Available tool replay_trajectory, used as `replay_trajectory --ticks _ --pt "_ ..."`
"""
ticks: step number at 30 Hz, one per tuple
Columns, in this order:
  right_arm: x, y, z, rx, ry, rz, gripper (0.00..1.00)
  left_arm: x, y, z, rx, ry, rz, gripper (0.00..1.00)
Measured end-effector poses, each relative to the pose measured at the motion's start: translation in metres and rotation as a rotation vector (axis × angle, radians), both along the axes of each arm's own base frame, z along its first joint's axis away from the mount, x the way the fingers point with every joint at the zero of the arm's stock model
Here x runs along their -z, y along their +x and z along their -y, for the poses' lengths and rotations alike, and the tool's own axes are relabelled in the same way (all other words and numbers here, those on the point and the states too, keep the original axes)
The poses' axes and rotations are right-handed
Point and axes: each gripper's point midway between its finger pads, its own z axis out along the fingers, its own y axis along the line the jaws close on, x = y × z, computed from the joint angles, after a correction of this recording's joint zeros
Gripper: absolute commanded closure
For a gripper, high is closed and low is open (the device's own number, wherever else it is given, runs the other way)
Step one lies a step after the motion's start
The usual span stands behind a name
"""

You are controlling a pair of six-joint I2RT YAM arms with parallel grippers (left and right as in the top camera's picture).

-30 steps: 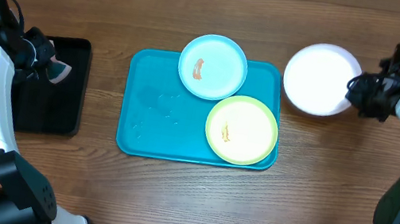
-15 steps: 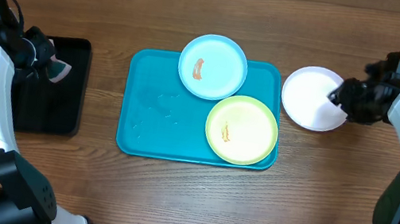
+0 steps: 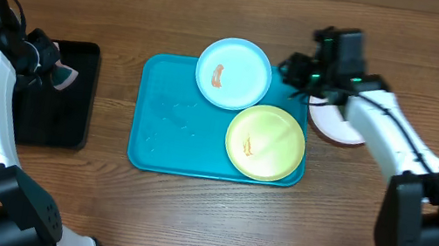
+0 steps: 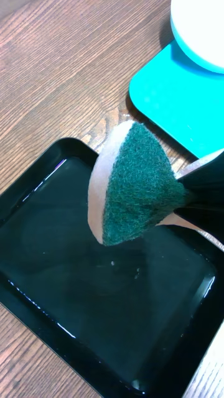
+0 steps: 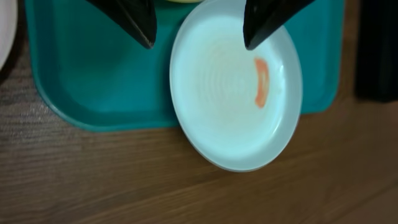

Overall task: Clean dirty plates on tray and stack at the side
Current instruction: 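Move the right gripper back and grasp the light-blue plate rim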

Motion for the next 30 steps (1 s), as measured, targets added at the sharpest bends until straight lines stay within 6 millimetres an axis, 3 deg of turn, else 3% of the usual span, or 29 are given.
replay_trajectory --ticks 4,7,9,15,22,30 --pt "0.036 -0.001 -0.021 0.054 -0.14 0.002 0.53 0.0 -0.001 0.0 0.0 -0.001 -0.003 0.96" --pt "0.066 -0.001 -0.023 0.083 -0.214 -0.016 0.53 0.0 -0.001 0.0 0.0 -0.001 -0.003 0.96" --pt "0.076 0.002 -0.018 0.107 -0.242 -0.015 0.53 0.0 -0.001 0.0 0.0 -0.001 -0.003 0.96" --pt "0.07 0.02 -0.006 0.148 -0.26 0.054 0.57 0.0 -0.001 0.0 0.0 -0.002 -0.003 0.96" --pt "0.069 0.021 -0.007 0.118 -0.274 0.071 0.69 0.001 -0.002 0.001 0.0 -0.004 -0.007 0.96" --pt "0.082 0.02 -0.017 0.038 -0.266 0.063 0.74 0.001 -0.002 0.001 0.0 -0.004 -0.009 0.96"
